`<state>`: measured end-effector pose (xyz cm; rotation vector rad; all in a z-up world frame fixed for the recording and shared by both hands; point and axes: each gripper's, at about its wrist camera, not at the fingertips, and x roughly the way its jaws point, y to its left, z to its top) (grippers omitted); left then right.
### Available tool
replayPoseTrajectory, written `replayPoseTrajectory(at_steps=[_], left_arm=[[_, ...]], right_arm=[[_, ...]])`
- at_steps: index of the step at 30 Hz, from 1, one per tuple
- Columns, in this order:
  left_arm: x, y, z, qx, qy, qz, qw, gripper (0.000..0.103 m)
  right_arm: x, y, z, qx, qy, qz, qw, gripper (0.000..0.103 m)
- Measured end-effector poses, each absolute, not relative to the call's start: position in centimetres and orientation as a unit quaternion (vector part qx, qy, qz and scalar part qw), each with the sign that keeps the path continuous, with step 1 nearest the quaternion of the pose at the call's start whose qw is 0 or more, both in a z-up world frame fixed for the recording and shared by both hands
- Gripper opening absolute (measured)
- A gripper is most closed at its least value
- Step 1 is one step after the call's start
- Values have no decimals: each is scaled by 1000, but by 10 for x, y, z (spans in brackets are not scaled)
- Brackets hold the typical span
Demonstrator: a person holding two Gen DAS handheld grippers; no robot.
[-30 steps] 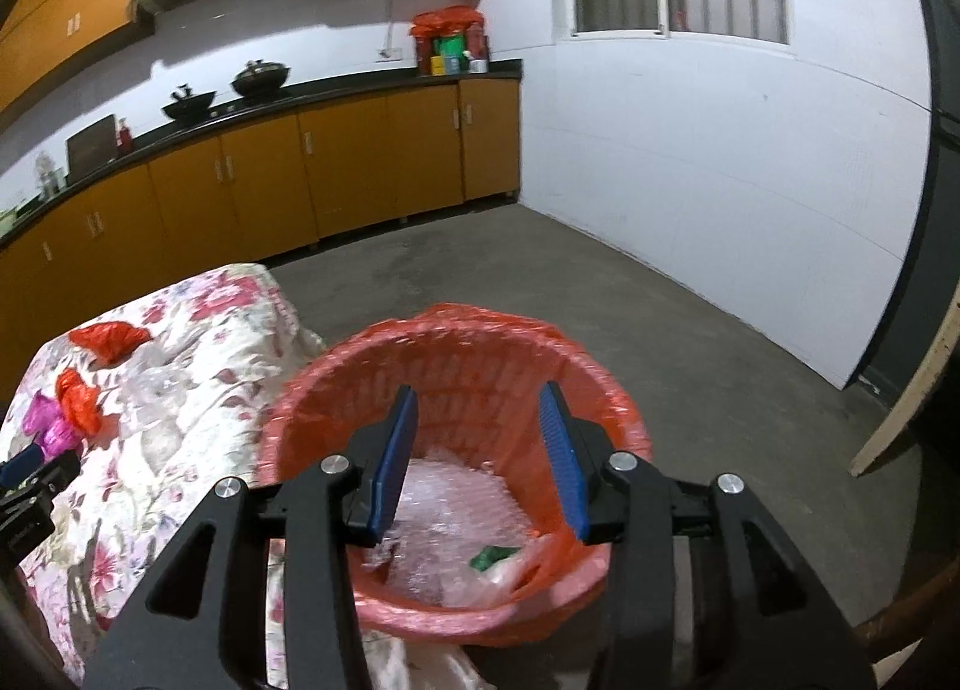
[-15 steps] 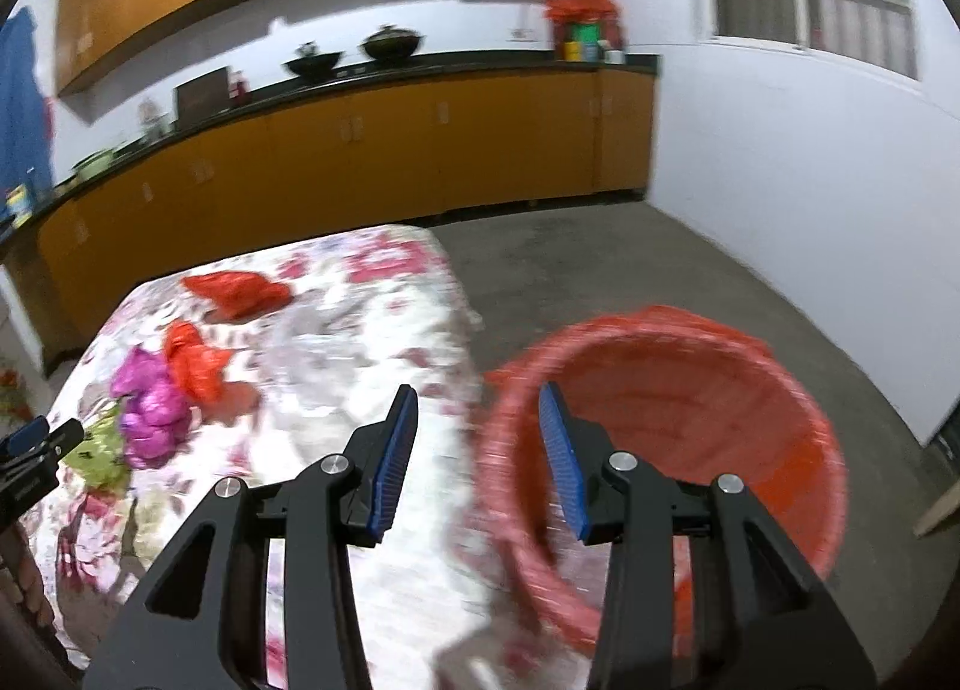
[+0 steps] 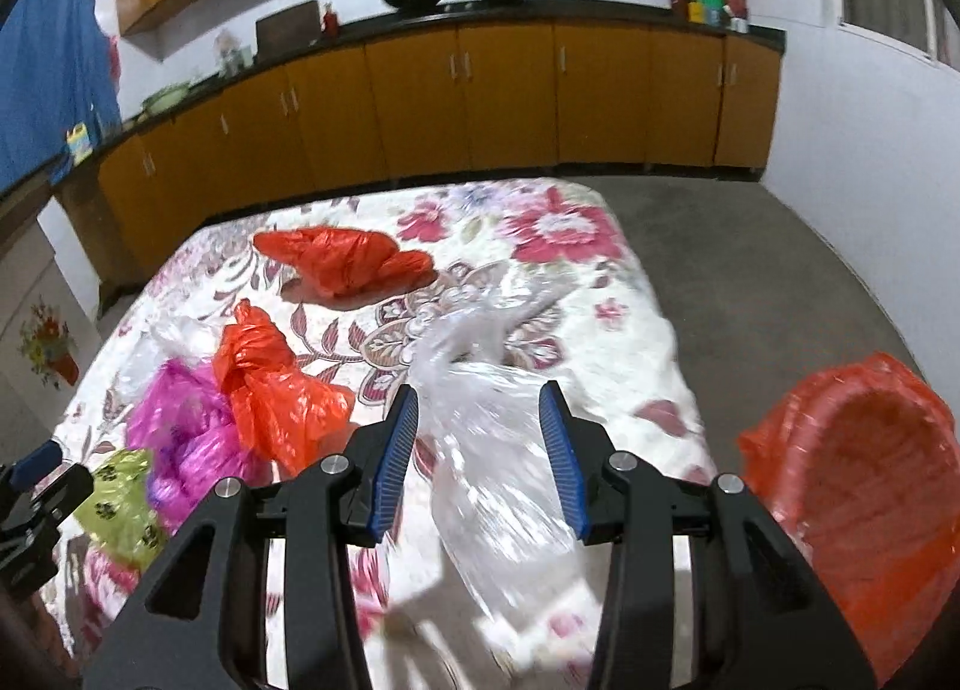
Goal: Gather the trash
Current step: 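Grasp the green paw-print bag with left tool while right grasps clear bag, then carry green bag and clear bag to the red basket and release both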
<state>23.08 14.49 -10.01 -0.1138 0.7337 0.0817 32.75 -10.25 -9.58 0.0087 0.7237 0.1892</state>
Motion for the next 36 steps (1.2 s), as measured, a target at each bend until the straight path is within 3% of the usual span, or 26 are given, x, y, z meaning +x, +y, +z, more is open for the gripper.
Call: replayPoseTrajectory(at_steps=[6,8,10,17,21,23,24,26,36], left_arm=[[241,140,-108,-52,374,25,926,73],[245,138,-112,-51,382,20,922,72],[249,135,-117,-50,393,19,918,72],[261,134,-134,-53,433,23,900,70],[261,129,-139,-35,439,28,897,52],[259,128,-138,-34,439,24,898,32],[258,129,-137,-37,439,19,898,16],[256,130,-137,-40,439,17,898,5],[215,141,-112,-50,386,-3,921,3]], right_arm=[[349,-98,-119,-20,402,88,911,42],[349,-100,-126,-23,416,90,905,31],[347,-100,-131,-34,425,92,900,12],[329,-105,-132,-40,427,94,899,7],[323,-108,-132,-40,427,95,899,6],[317,-109,-132,-39,426,94,899,6],[314,-110,-131,-37,426,94,899,6],[309,-111,-130,-35,426,95,899,5],[278,-120,-111,-9,411,105,906,5]])
